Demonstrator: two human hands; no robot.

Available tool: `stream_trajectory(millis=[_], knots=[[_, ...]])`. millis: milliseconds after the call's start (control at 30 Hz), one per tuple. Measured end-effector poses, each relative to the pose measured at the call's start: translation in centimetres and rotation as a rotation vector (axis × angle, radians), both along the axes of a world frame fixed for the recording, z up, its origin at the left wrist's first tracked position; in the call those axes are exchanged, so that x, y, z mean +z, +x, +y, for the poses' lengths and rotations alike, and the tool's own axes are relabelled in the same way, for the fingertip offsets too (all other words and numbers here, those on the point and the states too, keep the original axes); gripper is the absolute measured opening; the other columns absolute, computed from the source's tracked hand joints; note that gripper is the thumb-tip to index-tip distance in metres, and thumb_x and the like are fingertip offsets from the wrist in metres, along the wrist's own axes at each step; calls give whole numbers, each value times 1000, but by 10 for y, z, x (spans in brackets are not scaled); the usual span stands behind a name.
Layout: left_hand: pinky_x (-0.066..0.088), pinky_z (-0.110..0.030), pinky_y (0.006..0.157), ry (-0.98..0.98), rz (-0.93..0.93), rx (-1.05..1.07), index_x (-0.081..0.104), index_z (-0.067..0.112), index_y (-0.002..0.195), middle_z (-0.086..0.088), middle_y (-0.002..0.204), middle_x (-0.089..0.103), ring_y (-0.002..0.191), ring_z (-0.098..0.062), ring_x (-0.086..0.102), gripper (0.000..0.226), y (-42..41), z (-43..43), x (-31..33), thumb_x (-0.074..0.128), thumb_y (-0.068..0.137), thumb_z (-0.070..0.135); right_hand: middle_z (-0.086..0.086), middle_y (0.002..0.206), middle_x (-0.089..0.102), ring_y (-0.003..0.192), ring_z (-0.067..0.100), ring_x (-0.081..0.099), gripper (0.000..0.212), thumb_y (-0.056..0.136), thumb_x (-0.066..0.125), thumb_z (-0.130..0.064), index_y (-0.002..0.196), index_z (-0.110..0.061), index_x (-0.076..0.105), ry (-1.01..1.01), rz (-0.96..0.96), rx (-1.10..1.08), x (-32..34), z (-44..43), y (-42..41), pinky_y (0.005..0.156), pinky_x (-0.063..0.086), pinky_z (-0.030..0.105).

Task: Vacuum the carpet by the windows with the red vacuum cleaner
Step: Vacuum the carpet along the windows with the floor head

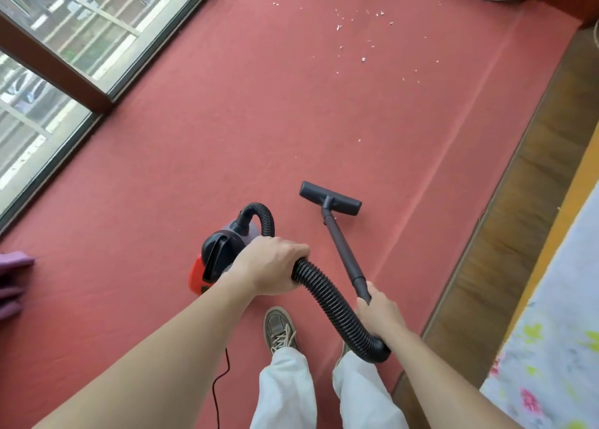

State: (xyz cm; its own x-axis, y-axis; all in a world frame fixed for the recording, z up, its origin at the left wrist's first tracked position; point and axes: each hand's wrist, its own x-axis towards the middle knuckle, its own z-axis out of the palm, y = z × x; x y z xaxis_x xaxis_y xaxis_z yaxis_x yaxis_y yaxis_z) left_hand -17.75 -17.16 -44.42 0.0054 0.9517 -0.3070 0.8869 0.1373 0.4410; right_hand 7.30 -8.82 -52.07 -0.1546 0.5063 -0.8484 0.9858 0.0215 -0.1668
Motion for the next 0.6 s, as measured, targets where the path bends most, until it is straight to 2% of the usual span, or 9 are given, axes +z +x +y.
stream_trajectory(millis=[133, 233, 333, 467, 533, 600], knots=[[38, -29, 52, -47, 22, -67, 39, 29, 74, 12, 65, 47, 61, -19, 57, 20, 4, -11, -10, 58, 73, 35, 7, 111, 66, 98, 32, 63, 49, 93, 40, -38, 142, -39, 34, -52, -31, 56, -7, -26, 3, 87, 51, 38], [36, -28, 52, -66, 35, -61, 38, 29, 74, 13, 64, 45, 62, -19, 57, 21, 0, -18, -14, 57, 72, 37, 6, 114, 64, 101, 31, 62, 45, 95, 39, -36, 140, -36, 36, -80, -38, 59, -9, -33, 1, 85, 49, 36], [39, -30, 52, -72, 34, -90, 39, 28, 74, 12, 64, 46, 62, -19, 57, 21, -1, -12, -13, 57, 73, 38, 3, 109, 64, 96, 31, 62, 39, 93, 40, -37, 132, -39, 41, -68, -79, -18, -11, -30, 7, 80, 49, 35], [48, -34, 56, -62, 1, -94, 39, 27, 75, 11, 65, 47, 64, -22, 58, 18, 5, 13, -9, 55, 73, 38, 3, 108, 65, 89, 28, 58, 41, 94, 41, -36, 134, -38, 42, -55, -110, -175, -10, -20, 13, 74, 44, 31], [48, -34, 56, -47, -14, -83, 40, 28, 74, 10, 65, 50, 63, -22, 58, 17, 4, 22, -8, 56, 73, 35, 5, 110, 64, 94, 30, 59, 39, 94, 43, -32, 133, -33, 44, -45, -112, -212, -11, -12, 6, 78, 46, 32], [48, -34, 54, -35, -13, -48, 42, 27, 72, 10, 62, 51, 60, -21, 57, 17, -6, 24, -7, 58, 73, 33, 9, 123, 61, 110, 33, 58, 45, 94, 43, -29, 139, -29, 41, -65, -115, -211, -11, -10, -9, 87, 45, 34]])
